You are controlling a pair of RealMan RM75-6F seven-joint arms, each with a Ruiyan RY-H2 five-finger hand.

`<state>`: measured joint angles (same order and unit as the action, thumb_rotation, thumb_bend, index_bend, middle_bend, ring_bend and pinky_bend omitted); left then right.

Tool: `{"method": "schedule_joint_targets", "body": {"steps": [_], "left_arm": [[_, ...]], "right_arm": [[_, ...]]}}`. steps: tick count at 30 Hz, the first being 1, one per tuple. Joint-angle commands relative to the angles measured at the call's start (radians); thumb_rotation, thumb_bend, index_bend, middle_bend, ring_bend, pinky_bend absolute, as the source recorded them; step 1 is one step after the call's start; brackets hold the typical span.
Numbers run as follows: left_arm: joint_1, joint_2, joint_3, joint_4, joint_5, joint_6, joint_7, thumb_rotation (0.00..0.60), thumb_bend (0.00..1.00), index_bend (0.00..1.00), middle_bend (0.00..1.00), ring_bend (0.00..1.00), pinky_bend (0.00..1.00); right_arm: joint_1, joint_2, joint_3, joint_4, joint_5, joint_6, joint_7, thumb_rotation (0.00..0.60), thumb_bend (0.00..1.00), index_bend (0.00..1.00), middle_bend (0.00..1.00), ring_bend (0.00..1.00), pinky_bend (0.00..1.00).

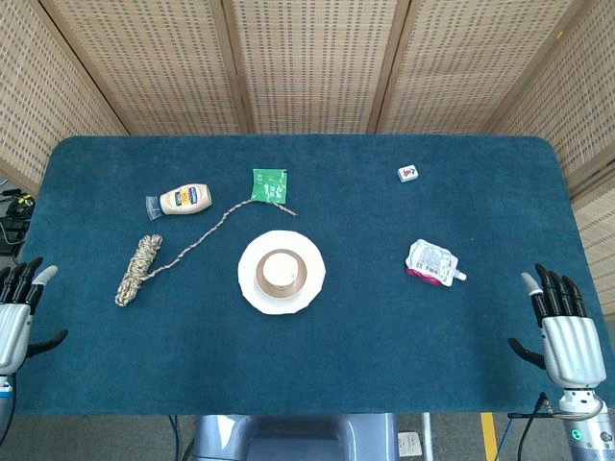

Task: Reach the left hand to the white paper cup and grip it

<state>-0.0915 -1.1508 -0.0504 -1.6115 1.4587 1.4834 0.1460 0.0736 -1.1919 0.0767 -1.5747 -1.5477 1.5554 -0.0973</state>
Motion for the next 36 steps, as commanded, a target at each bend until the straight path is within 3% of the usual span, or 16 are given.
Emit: {"method": "schedule_joint_targets", "body": {"steps": [1, 13, 23, 28, 33, 36], "left_arm": [[-0.001, -0.001, 0.0, -0.002, -0.001, -0.003, 0.005, 0.6, 0.04, 0.0, 0.0, 0.0, 0.0], [-0.025, 0.011, -0.006, -0.033, 0.004, -0.034, -0.001, 0.6, 0.05, 0.0, 0.0, 0.0, 0.0], [-0.228, 0.065, -0.105, -0.2, -0.016, -0.236, 0.161, 0.6, 0.08, 0.0, 0.0, 0.0, 0.0], [-0.389, 0.018, -0.168, -0.276, -0.162, -0.424, 0.339, 0.6, 0.09, 0.08, 0.0, 0.0, 0.0], [-0.508, -0.063, -0.196, -0.296, -0.341, -0.493, 0.52, 0.6, 0.19, 0.13, 0.0, 0.0, 0.0], [-0.58, -0.123, -0.203, -0.291, -0.439, -0.502, 0.62, 0.6, 0.2, 0.13, 0.0, 0.0, 0.0]], "right_arm": [[0.001, 0.001, 0.0, -0.001, 0.001, -0.002, -0.004, 0.6, 0.05, 0.03, 0.0, 0.0, 0.11], [0.0, 0.012, 0.001, -0.009, 0.014, -0.014, 0.0, 0.6, 0.05, 0.03, 0.0, 0.0, 0.11], [0.002, 0.017, 0.011, 0.001, 0.024, -0.014, 0.015, 0.6, 0.05, 0.03, 0.0, 0.0, 0.11], [0.005, 0.028, 0.012, 0.002, 0.033, -0.028, 0.051, 0.6, 0.05, 0.03, 0.0, 0.0, 0.11], [0.007, 0.031, 0.012, 0.014, 0.028, -0.03, 0.084, 0.6, 0.05, 0.03, 0.0, 0.0, 0.11], [0.008, 0.031, 0.017, 0.024, 0.031, -0.029, 0.111, 0.6, 0.05, 0.03, 0.0, 0.0, 0.11]]}}
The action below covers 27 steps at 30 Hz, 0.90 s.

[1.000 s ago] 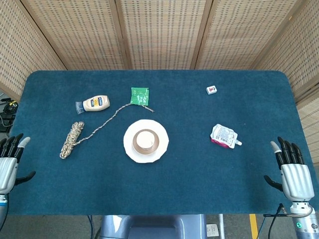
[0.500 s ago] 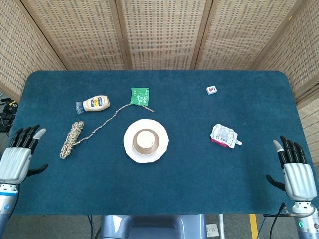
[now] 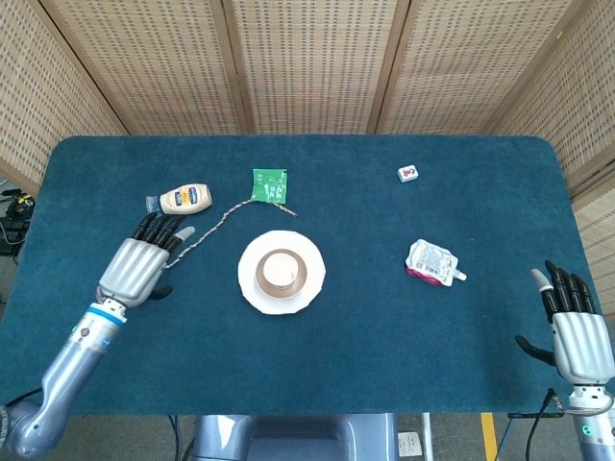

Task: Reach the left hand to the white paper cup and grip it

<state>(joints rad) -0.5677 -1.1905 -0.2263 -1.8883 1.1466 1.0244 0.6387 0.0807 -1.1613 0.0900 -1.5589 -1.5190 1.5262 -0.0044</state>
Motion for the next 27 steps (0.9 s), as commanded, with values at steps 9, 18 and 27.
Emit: {"method": "schedule_joint_targets", "body": {"steps": [9, 18, 27], "left_arm": [[-0.292, -0.227, -0.023, 0.019, -0.409, -0.006, 0.346, 0.6, 0.2, 0.19, 0.0, 0.0, 0.0], [-0.381, -0.311, -0.02, 0.08, -0.52, 0.042, 0.402, 0.6, 0.2, 0.2, 0.0, 0.0, 0.0], [-0.472, -0.397, -0.023, 0.171, -0.63, 0.051, 0.444, 0.6, 0.19, 0.2, 0.0, 0.0, 0.0]], "right_arm": [[0.002, 0.011, 0.011, 0.031, 0.016, -0.007, 0.081, 0.6, 0.05, 0.03, 0.0, 0.0, 0.11], [0.001, 0.019, 0.017, 0.043, 0.015, 0.0, 0.129, 0.6, 0.05, 0.03, 0.0, 0.0, 0.11], [0.003, 0.025, 0.021, 0.062, 0.018, -0.002, 0.183, 0.6, 0.05, 0.03, 0.0, 0.0, 0.11]]}}
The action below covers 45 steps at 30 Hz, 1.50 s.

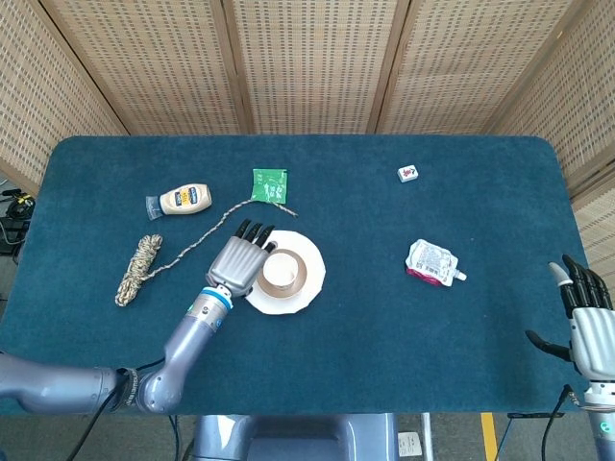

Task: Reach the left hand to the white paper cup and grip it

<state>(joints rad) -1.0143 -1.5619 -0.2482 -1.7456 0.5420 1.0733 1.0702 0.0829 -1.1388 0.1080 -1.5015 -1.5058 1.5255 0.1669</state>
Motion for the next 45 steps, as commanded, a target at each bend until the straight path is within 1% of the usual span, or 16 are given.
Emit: {"method": "schedule_joint_targets", "body": {"steps": [1, 8, 11, 14, 16, 18, 22, 24, 30, 31, 32, 35, 39, 41, 45], "left_arm": [[-0.035, -0.036, -0.002, 0.04, -0.037, 0.003, 0.014, 0.6, 0.19, 0.2, 0.0, 0.0, 0.0], [-0.103, -0.093, -0.002, 0.111, -0.093, 0.003, 0.03, 0.6, 0.2, 0.2, 0.0, 0.0, 0.0], [-0.128, -0.122, 0.0, 0.138, -0.123, -0.011, 0.035, 0.6, 0.2, 0.22, 0.0, 0.0, 0.0], [-0.143, -0.139, 0.008, 0.16, -0.141, -0.009, 0.037, 0.6, 0.25, 0.28, 0.0, 0.0, 0.0], [-0.148, -0.142, 0.015, 0.168, -0.147, -0.009, 0.031, 0.6, 0.32, 0.36, 0.0, 0.0, 0.0], [-0.148, -0.14, 0.018, 0.17, -0.146, -0.01, 0.019, 0.6, 0.36, 0.41, 0.0, 0.0, 0.0], [-0.138, -0.122, 0.013, 0.151, -0.124, -0.008, -0.022, 0.6, 0.38, 0.43, 0.0, 0.0, 0.0], [-0.122, -0.088, 0.002, 0.111, -0.089, 0.004, -0.067, 0.6, 0.38, 0.43, 0.0, 0.0, 0.0], [-0.069, 0.039, 0.005, -0.032, 0.015, 0.039, -0.148, 0.6, 0.38, 0.43, 0.0, 0.0, 0.0], [-0.051, 0.073, 0.009, -0.067, 0.036, 0.051, -0.166, 0.6, 0.38, 0.42, 0.0, 0.0, 0.0], [-0.026, 0.119, 0.026, -0.11, 0.063, 0.059, -0.185, 0.6, 0.37, 0.42, 0.0, 0.0, 0.0], [0.023, 0.204, 0.072, -0.155, 0.119, 0.071, -0.217, 0.6, 0.38, 0.41, 0.0, 0.0, 0.0], [0.064, 0.255, 0.111, -0.157, 0.155, 0.065, -0.264, 0.6, 0.38, 0.41, 0.0, 0.0, 0.0], [0.086, 0.277, 0.137, -0.147, 0.16, 0.044, -0.293, 0.6, 0.38, 0.41, 0.0, 0.0, 0.0], [0.125, 0.288, 0.187, -0.095, 0.187, 0.016, -0.338, 0.6, 0.38, 0.4, 0.0, 0.0, 0.0]], "right_arm": [[0.0, 0.004, 0.004, 0.007, 0.006, -0.002, 0.019, 0.6, 0.05, 0.03, 0.0, 0.0, 0.11], [0.003, 0.011, 0.007, 0.016, 0.019, -0.016, 0.048, 0.6, 0.05, 0.03, 0.0, 0.0, 0.11], [0.002, 0.013, 0.012, 0.018, 0.026, -0.017, 0.064, 0.6, 0.05, 0.03, 0.0, 0.0, 0.11], [0.001, 0.016, 0.013, 0.018, 0.026, -0.012, 0.076, 0.6, 0.05, 0.03, 0.0, 0.0, 0.11], [0.0, 0.019, 0.012, 0.014, 0.02, -0.01, 0.09, 0.6, 0.05, 0.03, 0.0, 0.0, 0.11], [0.0, 0.02, 0.012, 0.014, 0.016, -0.006, 0.097, 0.6, 0.05, 0.03, 0.0, 0.0, 0.11], [-0.001, 0.017, 0.011, 0.015, 0.01, 0.001, 0.094, 0.6, 0.05, 0.03, 0.0, 0.0, 0.11], [0.0, 0.015, 0.011, 0.015, 0.007, 0.003, 0.091, 0.6, 0.05, 0.03, 0.0, 0.0, 0.11], [-0.001, 0.012, 0.011, 0.014, 0.008, 0.007, 0.082, 0.6, 0.05, 0.03, 0.0, 0.0, 0.11], [-0.002, 0.013, 0.011, 0.013, 0.008, 0.007, 0.079, 0.6, 0.05, 0.03, 0.0, 0.0, 0.11], [-0.002, 0.014, 0.011, 0.009, 0.012, 0.005, 0.075, 0.6, 0.05, 0.03, 0.0, 0.0, 0.11], [-0.003, 0.017, 0.01, -0.001, 0.018, 0.0, 0.063, 0.6, 0.05, 0.03, 0.0, 0.0, 0.11], [-0.002, 0.017, 0.008, -0.011, 0.017, -0.004, 0.051, 0.6, 0.05, 0.03, 0.0, 0.0, 0.11], [-0.001, 0.016, 0.006, -0.016, 0.012, -0.003, 0.045, 0.6, 0.05, 0.03, 0.0, 0.0, 0.11], [0.001, 0.011, 0.002, -0.026, -0.002, 0.002, 0.03, 0.6, 0.05, 0.03, 0.0, 0.0, 0.11]]}}
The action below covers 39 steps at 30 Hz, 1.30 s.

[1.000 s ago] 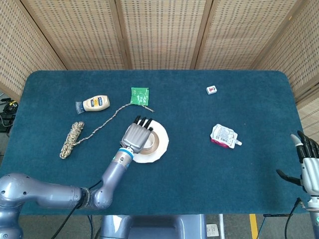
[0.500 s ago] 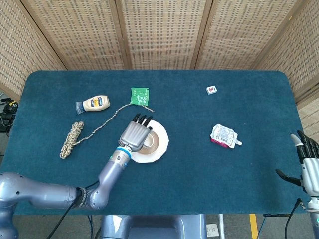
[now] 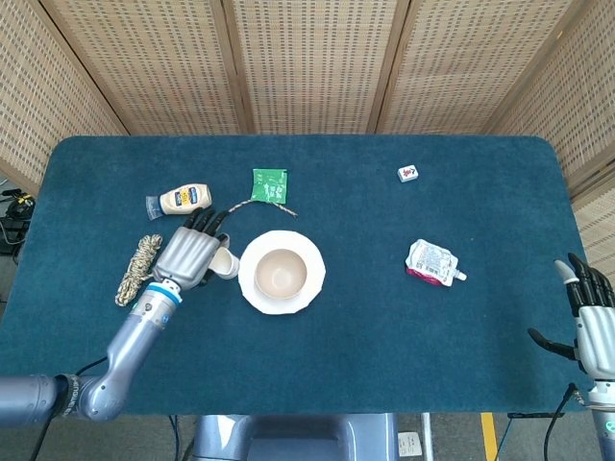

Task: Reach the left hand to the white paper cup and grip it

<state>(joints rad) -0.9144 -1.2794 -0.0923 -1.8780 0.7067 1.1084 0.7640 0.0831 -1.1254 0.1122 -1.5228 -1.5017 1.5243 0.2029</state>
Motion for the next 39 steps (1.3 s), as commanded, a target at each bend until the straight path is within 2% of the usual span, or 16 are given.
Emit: {"method": "schedule_joint_targets", "body": {"steps": [1, 5, 16, 17, 22, 24, 28, 31, 34, 39], "left_arm": [[0.034, 0.002, 0.04, 0.053, 0.03, -0.023, -0.042, 0.6, 0.38, 0.4, 0.0, 0.0, 0.0], [0.067, -0.029, 0.069, 0.128, 0.053, -0.041, -0.087, 0.6, 0.37, 0.38, 0.0, 0.0, 0.0], [0.094, -0.094, 0.095, 0.24, 0.073, -0.064, -0.097, 0.6, 0.36, 0.33, 0.0, 0.0, 0.0], [0.095, -0.098, 0.096, 0.247, 0.071, -0.065, -0.093, 0.6, 0.34, 0.31, 0.0, 0.0, 0.0], [0.103, -0.109, 0.098, 0.259, 0.074, -0.064, -0.081, 0.6, 0.19, 0.02, 0.0, 0.0, 0.0], [0.11, -0.104, 0.096, 0.252, 0.087, -0.06, -0.092, 0.6, 0.17, 0.0, 0.0, 0.0, 0.0], [0.18, -0.027, 0.077, 0.137, 0.217, 0.027, -0.233, 0.6, 0.16, 0.0, 0.0, 0.0, 0.0], [0.266, 0.007, 0.1, 0.108, 0.388, 0.157, -0.336, 0.6, 0.16, 0.0, 0.0, 0.0, 0.0], [0.367, -0.001, 0.151, 0.142, 0.538, 0.313, -0.383, 0.6, 0.16, 0.0, 0.0, 0.0, 0.0], [0.509, -0.042, 0.207, 0.239, 0.645, 0.476, -0.413, 0.6, 0.16, 0.0, 0.0, 0.0, 0.0]], "right_arm": [[0.001, -0.003, -0.003, -0.007, -0.01, 0.005, -0.009, 0.6, 0.05, 0.03, 0.0, 0.0, 0.11], [0.003, -0.006, -0.008, -0.014, -0.021, 0.007, -0.018, 0.6, 0.05, 0.03, 0.0, 0.0, 0.11], [0.002, -0.007, -0.008, -0.018, -0.026, 0.015, -0.017, 0.6, 0.05, 0.03, 0.0, 0.0, 0.11], [0.002, -0.006, -0.008, -0.018, -0.026, 0.016, -0.016, 0.6, 0.05, 0.03, 0.0, 0.0, 0.11], [0.002, -0.006, -0.007, -0.016, -0.024, 0.017, -0.012, 0.6, 0.05, 0.02, 0.0, 0.0, 0.11], [0.002, -0.006, -0.007, -0.015, -0.025, 0.016, -0.011, 0.6, 0.05, 0.02, 0.0, 0.0, 0.11], [0.003, -0.008, -0.009, -0.012, -0.027, 0.015, -0.024, 0.6, 0.05, 0.02, 0.0, 0.0, 0.09], [0.007, -0.01, -0.014, -0.007, -0.024, 0.001, -0.051, 0.6, 0.05, 0.02, 0.0, 0.0, 0.06], [0.013, -0.012, -0.022, -0.01, -0.013, -0.027, -0.093, 0.6, 0.05, 0.01, 0.0, 0.0, 0.02], [0.022, -0.013, -0.03, -0.033, 0.006, -0.064, -0.162, 0.6, 0.05, 0.0, 0.0, 0.0, 0.0]]}}
